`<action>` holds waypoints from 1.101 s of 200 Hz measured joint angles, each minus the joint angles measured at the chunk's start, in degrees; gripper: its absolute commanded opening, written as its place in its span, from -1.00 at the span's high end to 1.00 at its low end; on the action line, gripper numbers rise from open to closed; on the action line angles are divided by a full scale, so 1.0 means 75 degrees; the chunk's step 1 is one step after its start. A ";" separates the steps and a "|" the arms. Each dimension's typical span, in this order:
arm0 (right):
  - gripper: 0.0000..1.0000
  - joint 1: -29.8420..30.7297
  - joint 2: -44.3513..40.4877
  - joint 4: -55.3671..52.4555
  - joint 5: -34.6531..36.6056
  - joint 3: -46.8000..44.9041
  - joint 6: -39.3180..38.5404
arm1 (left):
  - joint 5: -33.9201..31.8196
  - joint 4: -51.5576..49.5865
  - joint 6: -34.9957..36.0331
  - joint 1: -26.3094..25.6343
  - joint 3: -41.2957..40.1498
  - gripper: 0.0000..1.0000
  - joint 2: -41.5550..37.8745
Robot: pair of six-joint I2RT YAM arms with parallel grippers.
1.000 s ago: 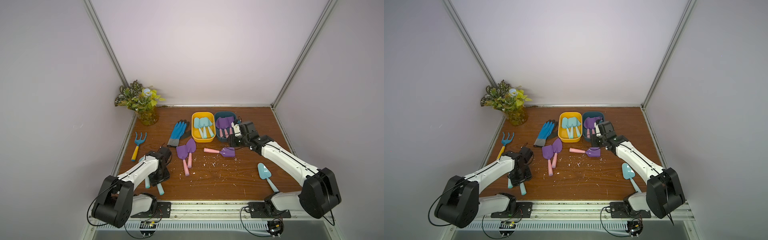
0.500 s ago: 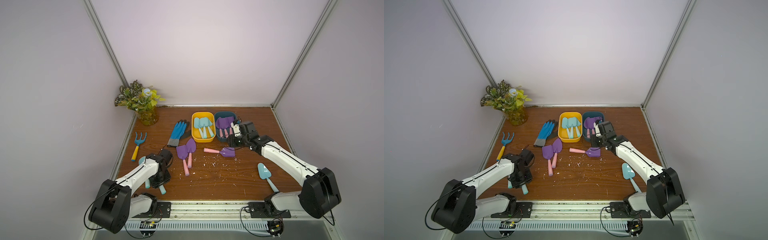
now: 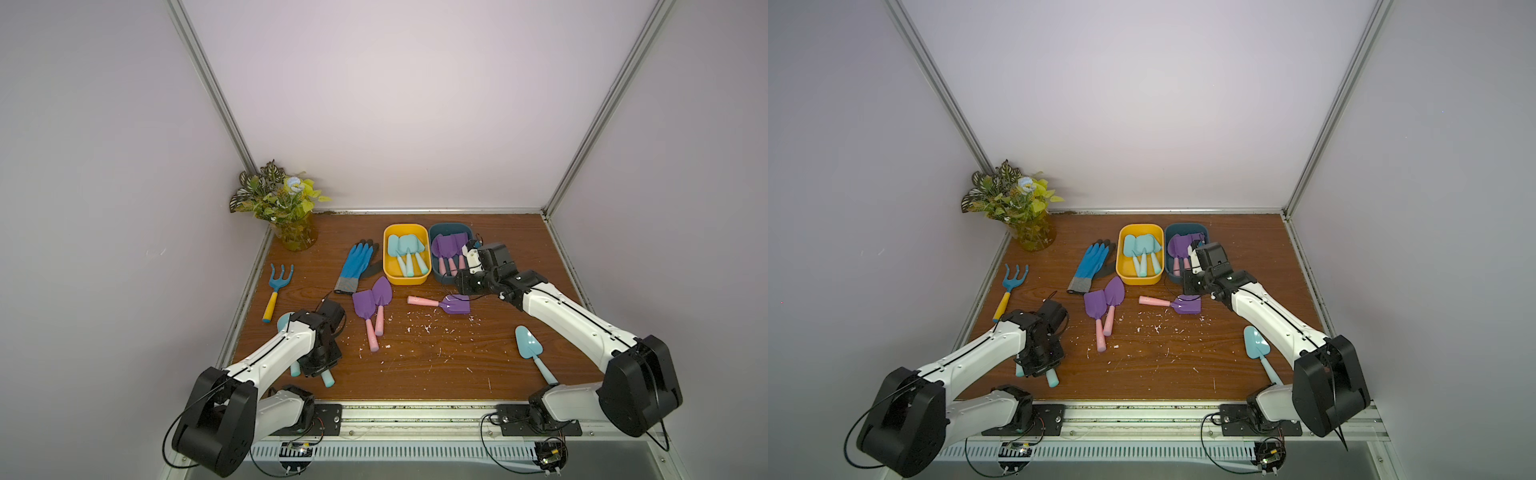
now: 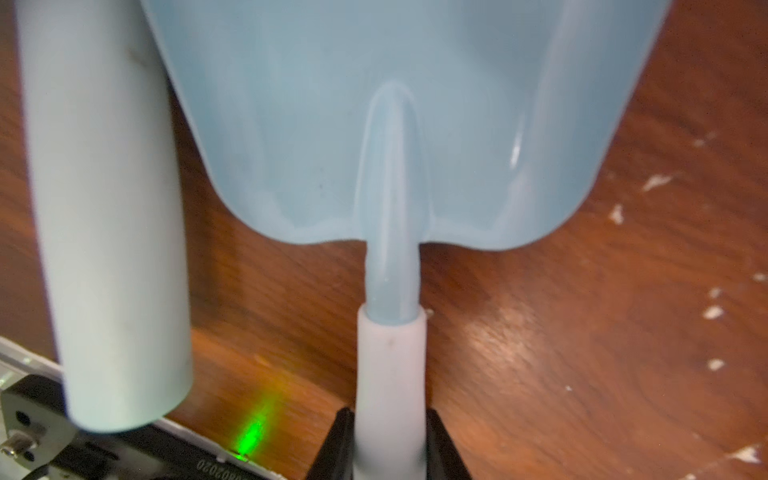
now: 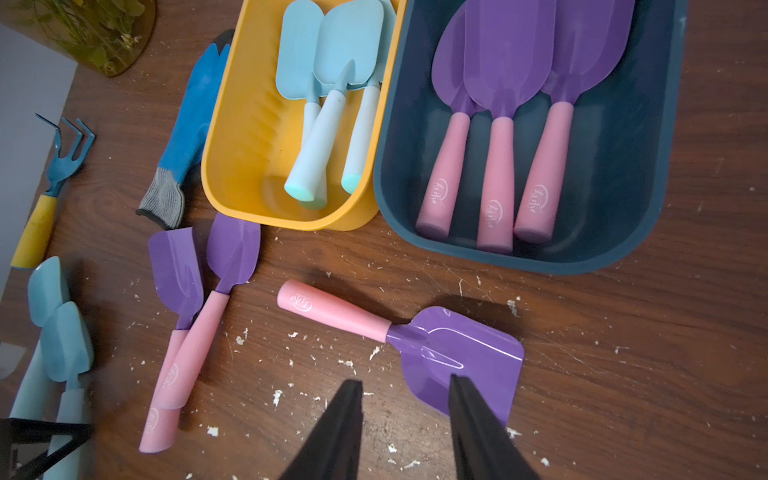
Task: Sort the small shovels by color and place them into the storage box
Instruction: Pick up the shovel from the center of the board.
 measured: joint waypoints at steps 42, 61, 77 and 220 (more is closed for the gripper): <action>0.21 0.0079 -0.0105 -0.0280 0.0067 0.0117 0.0102 | -0.0032 0.0003 0.0216 -0.0009 0.0644 0.85 -0.0224; 0.21 0.0128 -0.0221 -0.0455 0.0189 0.0248 0.0172 | -0.0073 0.0000 0.0358 -0.0032 0.1043 0.88 -0.0245; 0.21 0.0154 -0.0323 -0.0568 0.0248 0.0329 0.0227 | -0.0160 0.0000 0.0548 -0.0052 0.1445 0.91 -0.0236; 0.21 0.0192 -0.0807 -0.1999 0.1055 0.0761 0.0507 | -0.0901 0.0169 0.3267 -0.0988 0.8169 0.99 0.3972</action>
